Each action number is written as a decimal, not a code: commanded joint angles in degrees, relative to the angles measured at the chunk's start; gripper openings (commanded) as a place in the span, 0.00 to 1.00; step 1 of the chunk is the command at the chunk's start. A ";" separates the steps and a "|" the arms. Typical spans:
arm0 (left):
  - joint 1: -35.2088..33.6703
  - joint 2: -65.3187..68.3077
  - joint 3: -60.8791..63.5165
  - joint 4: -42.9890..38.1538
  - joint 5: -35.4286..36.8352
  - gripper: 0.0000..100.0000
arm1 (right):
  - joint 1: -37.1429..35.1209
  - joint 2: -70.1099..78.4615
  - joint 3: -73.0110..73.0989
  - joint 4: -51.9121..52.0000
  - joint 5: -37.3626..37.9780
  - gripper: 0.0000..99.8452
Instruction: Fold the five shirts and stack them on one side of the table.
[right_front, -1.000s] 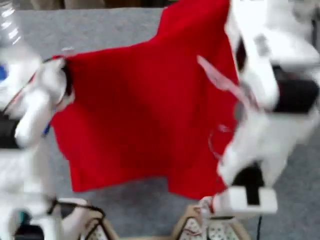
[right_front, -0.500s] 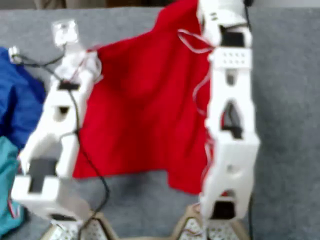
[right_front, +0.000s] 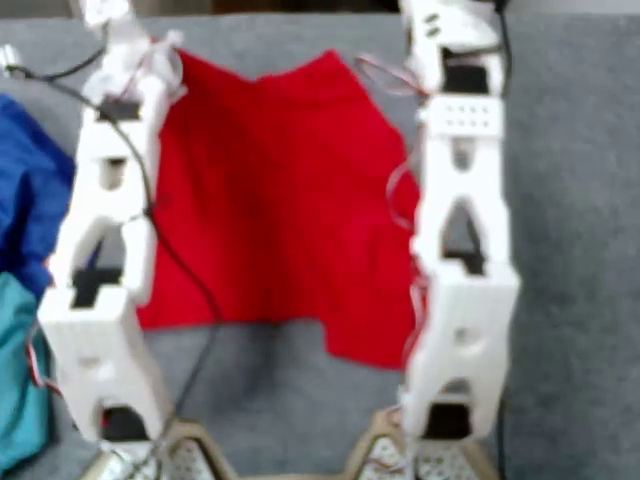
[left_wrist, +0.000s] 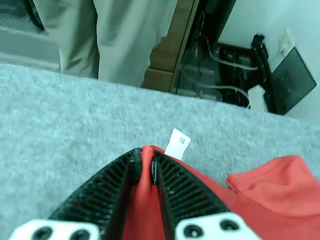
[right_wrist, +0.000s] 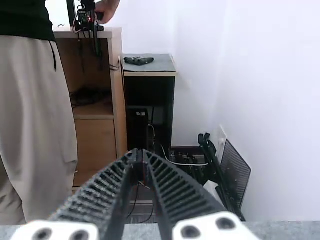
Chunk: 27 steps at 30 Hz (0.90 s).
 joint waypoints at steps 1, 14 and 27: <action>0.26 -0.57 -4.40 4.75 -0.18 0.02 | -0.31 -0.40 -2.86 2.29 -0.44 0.01; 4.22 0.92 5.89 15.38 -0.18 0.02 | -11.03 15.60 -3.47 16.97 -0.09 0.06; 7.74 0.57 13.01 18.55 -0.18 0.02 | -10.86 39.96 -25.98 17.32 -0.26 0.18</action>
